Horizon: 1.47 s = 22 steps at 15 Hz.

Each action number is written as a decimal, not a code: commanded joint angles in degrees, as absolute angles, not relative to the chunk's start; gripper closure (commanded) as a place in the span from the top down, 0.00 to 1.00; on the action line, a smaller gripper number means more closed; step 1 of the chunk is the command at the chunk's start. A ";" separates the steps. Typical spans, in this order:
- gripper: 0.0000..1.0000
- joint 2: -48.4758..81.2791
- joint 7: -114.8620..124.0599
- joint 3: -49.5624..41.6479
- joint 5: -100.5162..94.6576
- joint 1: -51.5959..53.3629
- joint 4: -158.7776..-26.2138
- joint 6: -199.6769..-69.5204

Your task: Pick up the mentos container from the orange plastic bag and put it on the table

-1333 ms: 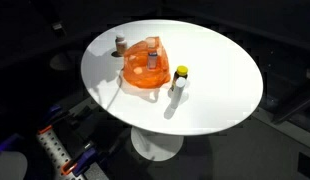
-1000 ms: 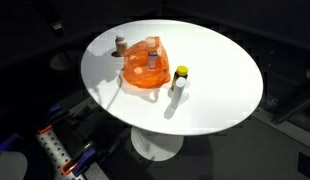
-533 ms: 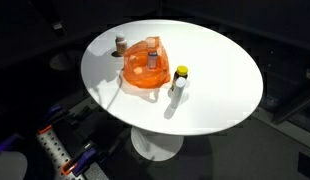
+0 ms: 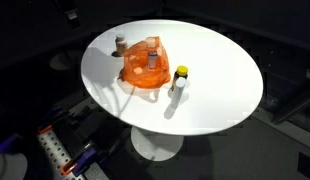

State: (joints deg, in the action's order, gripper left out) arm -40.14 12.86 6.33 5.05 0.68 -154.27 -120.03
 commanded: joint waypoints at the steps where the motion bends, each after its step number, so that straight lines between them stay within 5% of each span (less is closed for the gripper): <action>1: 1.00 -35.62 8.15 3.99 1.34 -0.81 -149.16 -119.16; 22: 1.00 -5.59 -12.58 -4.36 -12.52 -4.14 -127.69 -126.26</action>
